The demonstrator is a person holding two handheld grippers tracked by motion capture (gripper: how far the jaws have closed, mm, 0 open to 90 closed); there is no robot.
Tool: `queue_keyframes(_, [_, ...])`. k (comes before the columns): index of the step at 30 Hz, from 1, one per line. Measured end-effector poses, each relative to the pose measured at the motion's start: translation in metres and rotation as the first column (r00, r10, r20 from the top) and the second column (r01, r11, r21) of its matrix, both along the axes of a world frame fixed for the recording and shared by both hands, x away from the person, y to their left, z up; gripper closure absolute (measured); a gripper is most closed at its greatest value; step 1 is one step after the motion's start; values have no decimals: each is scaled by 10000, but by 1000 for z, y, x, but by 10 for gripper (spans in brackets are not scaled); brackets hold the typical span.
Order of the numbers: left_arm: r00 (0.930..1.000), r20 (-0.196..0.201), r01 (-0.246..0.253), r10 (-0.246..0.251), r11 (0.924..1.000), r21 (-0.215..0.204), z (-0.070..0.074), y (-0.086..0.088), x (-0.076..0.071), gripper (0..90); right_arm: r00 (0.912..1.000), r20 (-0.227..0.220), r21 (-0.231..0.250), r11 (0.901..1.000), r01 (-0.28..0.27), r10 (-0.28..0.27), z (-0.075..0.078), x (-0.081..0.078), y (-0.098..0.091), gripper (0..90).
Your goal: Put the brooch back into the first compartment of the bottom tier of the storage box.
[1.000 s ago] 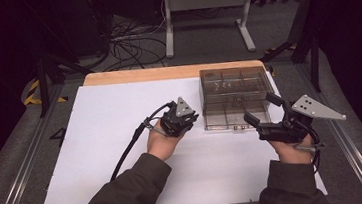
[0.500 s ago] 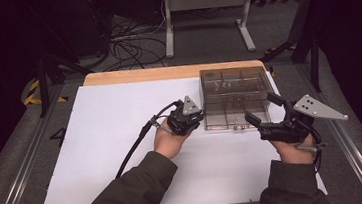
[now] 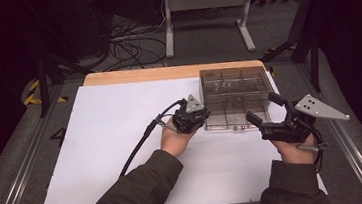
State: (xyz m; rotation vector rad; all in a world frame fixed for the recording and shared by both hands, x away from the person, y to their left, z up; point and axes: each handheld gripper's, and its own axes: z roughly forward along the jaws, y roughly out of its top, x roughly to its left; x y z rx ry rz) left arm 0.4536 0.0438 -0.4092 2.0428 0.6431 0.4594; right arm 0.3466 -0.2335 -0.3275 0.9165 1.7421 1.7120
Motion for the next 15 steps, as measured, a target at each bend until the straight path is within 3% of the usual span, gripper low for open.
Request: queue_keyframes(15, [9989, -472, -76, 45, 9978, -660, -15, -9, 12, 795, 10000, -51, 21, 10000, 30, -30, -1, 1, -2, 14])
